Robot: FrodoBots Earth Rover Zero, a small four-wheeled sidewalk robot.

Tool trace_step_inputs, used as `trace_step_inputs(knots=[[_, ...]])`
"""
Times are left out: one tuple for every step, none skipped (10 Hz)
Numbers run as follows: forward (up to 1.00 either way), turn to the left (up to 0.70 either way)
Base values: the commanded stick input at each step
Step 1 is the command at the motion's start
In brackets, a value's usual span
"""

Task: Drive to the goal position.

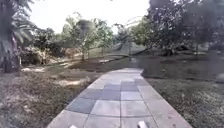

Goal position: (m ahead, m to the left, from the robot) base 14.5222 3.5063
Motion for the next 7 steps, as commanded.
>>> trace_step_inputs(knots=[[0.50,-0.50],[0.50,-0.45],[0.50,-0.22],[0.50,0.00],[0.50,0.00],[0.50,0.00],[0.50,0.00]])
